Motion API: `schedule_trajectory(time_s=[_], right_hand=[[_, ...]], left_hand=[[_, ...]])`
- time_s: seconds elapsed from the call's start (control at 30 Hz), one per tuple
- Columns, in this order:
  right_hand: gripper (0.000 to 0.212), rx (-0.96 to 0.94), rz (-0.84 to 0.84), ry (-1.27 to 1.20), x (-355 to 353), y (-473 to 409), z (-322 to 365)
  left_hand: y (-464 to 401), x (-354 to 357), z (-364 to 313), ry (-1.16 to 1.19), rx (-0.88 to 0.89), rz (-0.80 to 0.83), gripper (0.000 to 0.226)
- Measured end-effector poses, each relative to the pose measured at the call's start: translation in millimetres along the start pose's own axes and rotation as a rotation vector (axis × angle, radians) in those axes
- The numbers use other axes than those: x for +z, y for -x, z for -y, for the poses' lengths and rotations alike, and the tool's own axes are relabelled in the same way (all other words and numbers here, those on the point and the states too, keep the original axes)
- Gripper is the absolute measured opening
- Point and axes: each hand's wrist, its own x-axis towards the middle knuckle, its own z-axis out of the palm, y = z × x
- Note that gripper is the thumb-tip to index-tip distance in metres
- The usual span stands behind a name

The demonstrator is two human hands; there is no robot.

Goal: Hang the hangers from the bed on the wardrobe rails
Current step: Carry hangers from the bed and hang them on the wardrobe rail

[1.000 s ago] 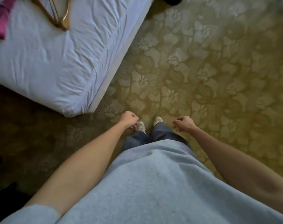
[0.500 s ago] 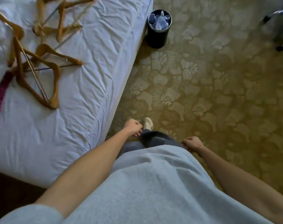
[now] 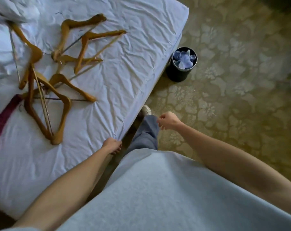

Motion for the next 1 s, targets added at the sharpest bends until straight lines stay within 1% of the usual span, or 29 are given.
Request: schedule_trajectory(time_s=[0.13, 0.27, 0.37, 0.47, 0.53, 0.67, 0.8, 0.87, 1.0], right_hand=[[0.019, -0.010, 0.057, 0.114, -42.8, -61.7, 64.4], [0.020, -0.022, 0.084, 0.205, -98.6, -107.1, 111.7], [0.021, -0.018, 0.076, 0.233, -140.9, -132.3, 121.6], [0.019, 0.045, 0.056, 0.287, -179.4, -155.2, 117.8], [0.020, 0.086, 0.074, 0.319, -203.8, -172.0, 116.4], [0.021, 0.096, 0.130, 0.397, -237.3, -207.2, 120.8], [0.020, -0.006, 0.158, 0.468, -256.4, -244.1, 156.5], [0.019, -0.074, 0.201, 0.490, -262.2, -260.7, 189.9], [0.014, -0.186, 0.258, 0.480, -262.9, -293.4, 263.8]], left_hand=[[-31.8, -34.0, -63.0, 0.100, -0.060, -0.015, 0.023], [-54.9, -64.0, -146.1, 0.197, -0.036, 0.004, 0.024], [-63.8, -77.7, -207.0, 0.239, 0.027, 0.014, 0.022], [-72.1, -87.5, -263.3, 0.277, 0.091, 0.007, 0.022], [-80.2, -94.8, -293.0, 0.306, 0.115, 0.000, 0.022], [-95.1, -103.6, -327.1, 0.399, 0.079, 0.004, 0.021], [-101.8, -117.3, -344.1, 0.576, -0.040, -0.055, 0.019], [-104.0, -125.4, -348.9, 0.668, -0.098, -0.088, 0.020], [-115.5, -144.7, -359.3, 0.766, -0.167, -0.157, 0.018]])
